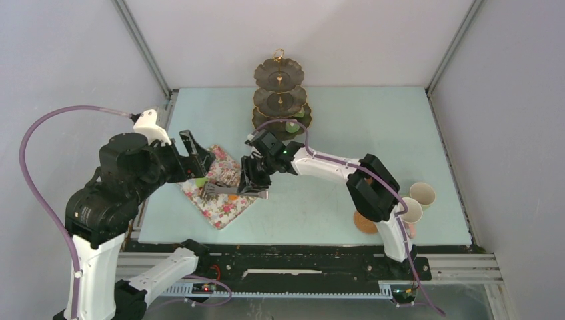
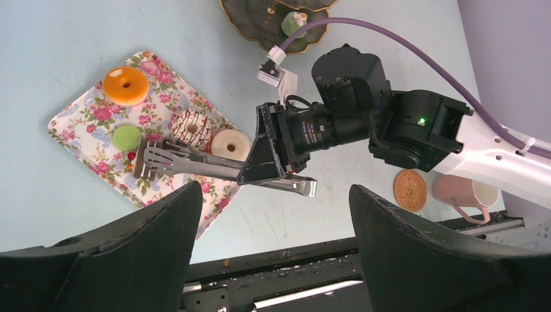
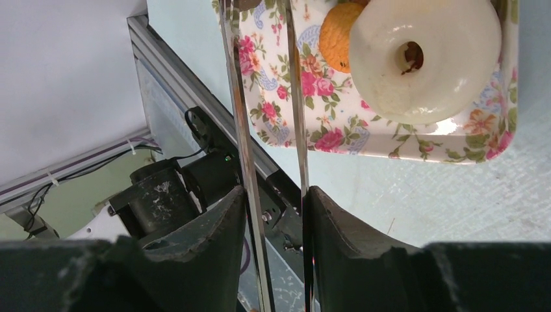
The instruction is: Serve the afternoon tea
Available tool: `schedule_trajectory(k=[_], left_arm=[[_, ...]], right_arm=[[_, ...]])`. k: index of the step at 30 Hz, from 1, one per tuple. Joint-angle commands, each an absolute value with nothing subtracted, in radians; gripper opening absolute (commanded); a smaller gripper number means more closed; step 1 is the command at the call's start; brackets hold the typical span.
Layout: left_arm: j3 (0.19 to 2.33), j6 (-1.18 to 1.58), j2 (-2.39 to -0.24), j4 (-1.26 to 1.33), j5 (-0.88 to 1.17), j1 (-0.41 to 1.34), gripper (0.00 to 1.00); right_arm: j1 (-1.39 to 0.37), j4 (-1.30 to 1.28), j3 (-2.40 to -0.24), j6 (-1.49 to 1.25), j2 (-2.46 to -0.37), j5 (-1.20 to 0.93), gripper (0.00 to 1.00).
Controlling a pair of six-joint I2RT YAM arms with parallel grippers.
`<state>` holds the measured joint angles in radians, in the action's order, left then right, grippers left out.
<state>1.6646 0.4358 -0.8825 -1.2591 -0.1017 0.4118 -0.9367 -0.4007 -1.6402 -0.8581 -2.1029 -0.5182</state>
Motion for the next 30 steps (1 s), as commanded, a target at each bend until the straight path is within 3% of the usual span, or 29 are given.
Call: schedule_trajectory(k=[1, 5, 10, 16, 30], left_arm=[[1.667, 0.427, -0.884, -1.246, -0.101, 0.417, 0.9], [1.669, 0.426, -0.889, -1.245, -0.098, 0.417, 0.9], [1.673, 0.426, -0.896, -1.243, -0.095, 0.417, 0.9], [1.683, 0.424, -0.906, -1.243, -0.096, 0.418, 0.9], [1.686, 0.423, -0.926, -1.237, -0.093, 0.418, 0.9]], right_arm=[[-0.943, -0.356, -1.695, -0.869, -2.121, -0.522, 0.42], [-0.938, -0.33, -1.693, -0.876, -2.126, -0.539, 0.36], [-0.931, -0.295, -1.69, -0.883, -2.121, -0.554, 0.16], [-0.915, -0.233, -1.624, -0.882, -2.056, -0.585, 0.04], [-0.898, -0.224, -1.523, -0.827, -1.953, -0.625, 0.0]])
